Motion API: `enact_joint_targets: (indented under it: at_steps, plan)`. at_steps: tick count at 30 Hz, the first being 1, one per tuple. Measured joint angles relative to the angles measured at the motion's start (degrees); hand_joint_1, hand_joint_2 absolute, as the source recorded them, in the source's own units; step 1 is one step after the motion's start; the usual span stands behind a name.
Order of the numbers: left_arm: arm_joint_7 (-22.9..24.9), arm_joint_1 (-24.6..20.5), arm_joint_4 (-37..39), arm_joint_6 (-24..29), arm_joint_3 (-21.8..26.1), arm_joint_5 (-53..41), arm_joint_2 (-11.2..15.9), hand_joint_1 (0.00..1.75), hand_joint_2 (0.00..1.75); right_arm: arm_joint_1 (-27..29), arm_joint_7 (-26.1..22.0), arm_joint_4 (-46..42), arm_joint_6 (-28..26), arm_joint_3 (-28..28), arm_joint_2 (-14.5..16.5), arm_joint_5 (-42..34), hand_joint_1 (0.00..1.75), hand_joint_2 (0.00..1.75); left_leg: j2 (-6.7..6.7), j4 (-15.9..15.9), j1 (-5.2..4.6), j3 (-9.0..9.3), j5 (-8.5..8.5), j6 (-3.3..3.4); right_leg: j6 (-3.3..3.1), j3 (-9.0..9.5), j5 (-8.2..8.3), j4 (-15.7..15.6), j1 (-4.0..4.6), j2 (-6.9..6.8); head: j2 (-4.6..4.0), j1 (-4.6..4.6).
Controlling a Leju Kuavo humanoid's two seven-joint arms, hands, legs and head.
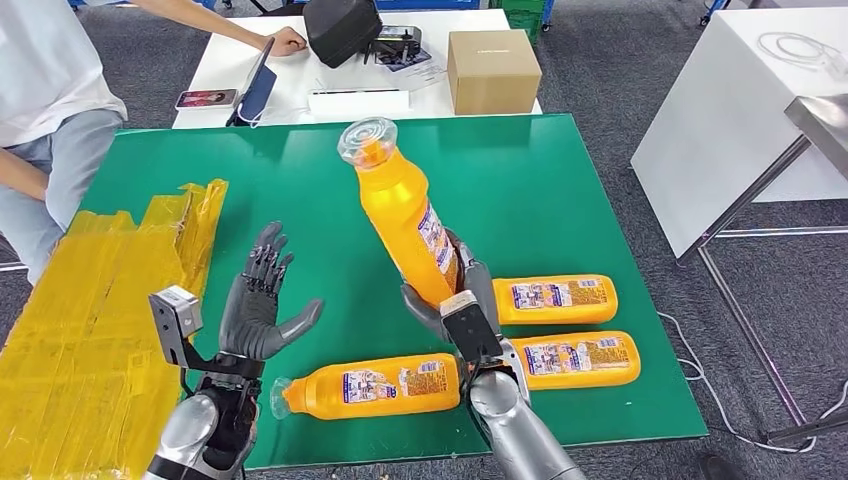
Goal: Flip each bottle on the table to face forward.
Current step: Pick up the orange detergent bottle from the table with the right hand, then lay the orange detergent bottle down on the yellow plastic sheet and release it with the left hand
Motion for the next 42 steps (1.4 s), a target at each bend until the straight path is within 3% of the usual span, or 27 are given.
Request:
enact_joint_targets:
  at_steps: [17,32,42]
  plan:
    - [0.09,-1.68,-0.50,-0.88,-3.45,2.16,1.51,0.00,1.75,0.74,0.03,-1.17,3.51,4.15,0.01,-0.66,1.75,1.75,0.02,0.00,0.00,-0.02,0.00,0.00,0.00,0.00,0.00,0.00,0.00,0.00,0.00,0.00]
    - [0.28,-2.85,-0.50,-3.15,-4.81,5.21,1.74,0.00,1.75,-2.65,1.48,8.41,6.33,11.91,1.22,3.77,1.75,1.75,0.01,-0.01,0.00,-0.03,0.00,0.00,0.00,-0.01,0.00,0.00,0.00,0.00,0.00,0.00]
    - [0.67,-2.89,-0.50,-4.98,-4.85,6.91,1.81,0.00,1.75,-3.44,1.49,10.65,6.92,13.56,1.43,4.60,1.74,1.75,0.01,-0.01,0.00,-0.03,0.00,0.00,0.00,-0.01,0.00,0.00,0.00,0.00,0.00,0.00]
